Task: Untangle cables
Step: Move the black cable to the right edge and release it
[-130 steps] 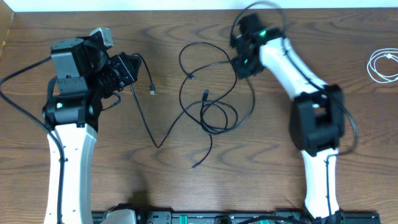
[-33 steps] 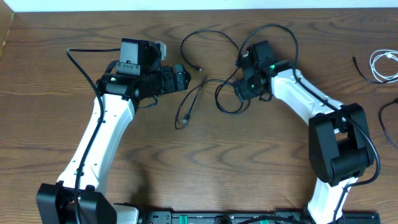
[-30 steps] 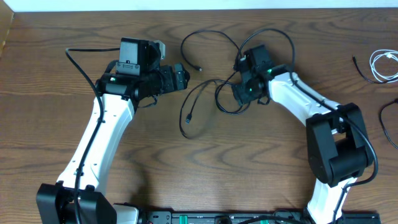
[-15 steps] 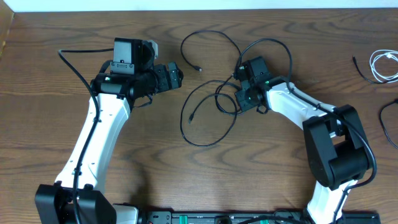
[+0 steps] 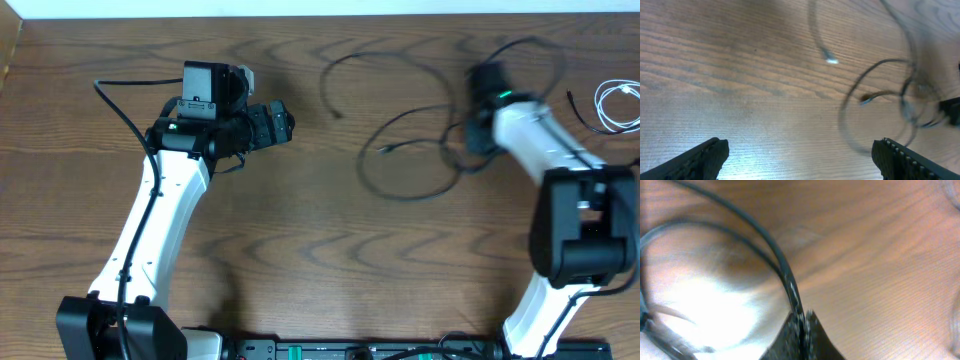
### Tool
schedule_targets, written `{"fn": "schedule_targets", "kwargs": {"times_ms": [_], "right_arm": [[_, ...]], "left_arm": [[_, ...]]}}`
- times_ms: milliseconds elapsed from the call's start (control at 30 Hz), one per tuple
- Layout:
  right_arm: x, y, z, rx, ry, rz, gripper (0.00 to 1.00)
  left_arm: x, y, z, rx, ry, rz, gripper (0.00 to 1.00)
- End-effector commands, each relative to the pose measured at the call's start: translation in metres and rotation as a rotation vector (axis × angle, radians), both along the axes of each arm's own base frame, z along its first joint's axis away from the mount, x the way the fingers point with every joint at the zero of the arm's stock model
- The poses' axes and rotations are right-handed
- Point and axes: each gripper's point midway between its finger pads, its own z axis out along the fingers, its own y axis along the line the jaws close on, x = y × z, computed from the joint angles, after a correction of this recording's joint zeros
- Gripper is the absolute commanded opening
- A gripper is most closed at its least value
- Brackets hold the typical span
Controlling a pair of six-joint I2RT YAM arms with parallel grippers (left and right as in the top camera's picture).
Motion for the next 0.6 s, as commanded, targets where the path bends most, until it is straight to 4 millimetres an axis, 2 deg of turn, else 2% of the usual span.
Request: {"fn": "schedule_targets", "kwargs": {"times_ms": [0,33,100,133,167,267,333,400,500,567], "right_arm": [[0.026,-0.074,0.076,-0.038,-0.146,-0.181,0.01],[0.027,-0.088,0.091,-0.031,-0.168,-0.210,0.01],[0.028,-0.126,0.133,-0.024,-0.242,-0.287,0.01],[0.023,-0.163,0.176,-0.017,-0.327,-0.359,0.01],[0.021,-0.171,0.185,-0.016,-0.347,-0.373,0.01],[0.010,-0.205,0.229,0.011,-0.453,-0.433,0.01],[0.002,-0.221,0.248,0.034,-0.509,-0.456,0.01],[-0.005,-0.235,0.259,0.034,-0.541,-0.479,0.01],[-0.014,-0.249,0.260,0.029,-0.547,-0.510,0.01],[-0.016,-0.249,0.255,0.041,-0.536,-0.513,0.03]], "left_arm": [[0.001,0.002,0.001,0.005,-0.002,0.004,0.97],[0.001,0.002,0.001,0.005,-0.002,0.004,0.97],[0.001,0.002,0.001,0.005,-0.002,0.004,0.97],[0.001,0.002,0.001,0.005,-0.002,0.005,0.97],[0.000,0.002,0.001,0.005,-0.002,0.004,0.97],[0.001,0.002,0.001,0.005,-0.002,0.004,0.97],[0.001,0.002,0.001,0.005,-0.003,0.004,0.97],[0.001,0.002,0.001,0.005,-0.002,0.004,0.97],[0.001,0.002,0.001,0.005,-0.002,0.004,0.97],[0.001,0.002,0.001,0.005,-0.002,0.004,0.97]]}}
